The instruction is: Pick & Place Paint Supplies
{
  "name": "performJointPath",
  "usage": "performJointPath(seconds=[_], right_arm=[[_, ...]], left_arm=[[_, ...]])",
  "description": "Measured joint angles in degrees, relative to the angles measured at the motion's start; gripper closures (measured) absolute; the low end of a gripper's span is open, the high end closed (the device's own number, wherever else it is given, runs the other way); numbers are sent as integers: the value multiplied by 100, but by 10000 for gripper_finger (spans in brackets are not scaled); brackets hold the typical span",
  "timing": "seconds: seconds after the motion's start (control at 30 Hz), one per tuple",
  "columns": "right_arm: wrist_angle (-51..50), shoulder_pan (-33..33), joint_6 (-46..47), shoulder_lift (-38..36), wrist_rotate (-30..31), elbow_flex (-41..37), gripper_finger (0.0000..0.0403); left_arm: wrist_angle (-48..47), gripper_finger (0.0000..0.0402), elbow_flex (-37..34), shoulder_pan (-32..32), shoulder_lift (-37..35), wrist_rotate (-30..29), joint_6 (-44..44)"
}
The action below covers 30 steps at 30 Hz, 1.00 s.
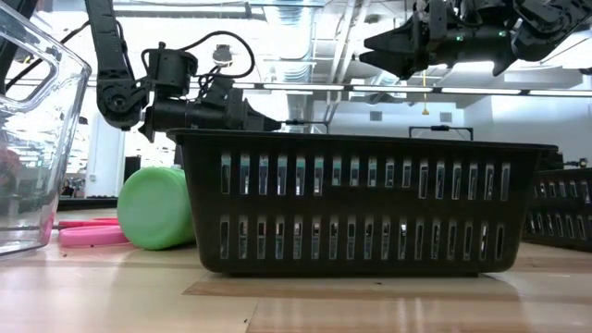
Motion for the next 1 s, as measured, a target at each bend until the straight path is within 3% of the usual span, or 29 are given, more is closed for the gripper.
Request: performJointPath(seconds=[0.67,0.87,1.0], right_arm=[[-172,14,0,0,0,2,138],[-267,174,29,239,2,4,138],[-226,321,42,540,58,6,138]], left_arm=[[630,174,2,199,-28,412,210],[334,177,-77,182,-849,634,175],[-1024,183,-269,-205,-1869,805,375]])
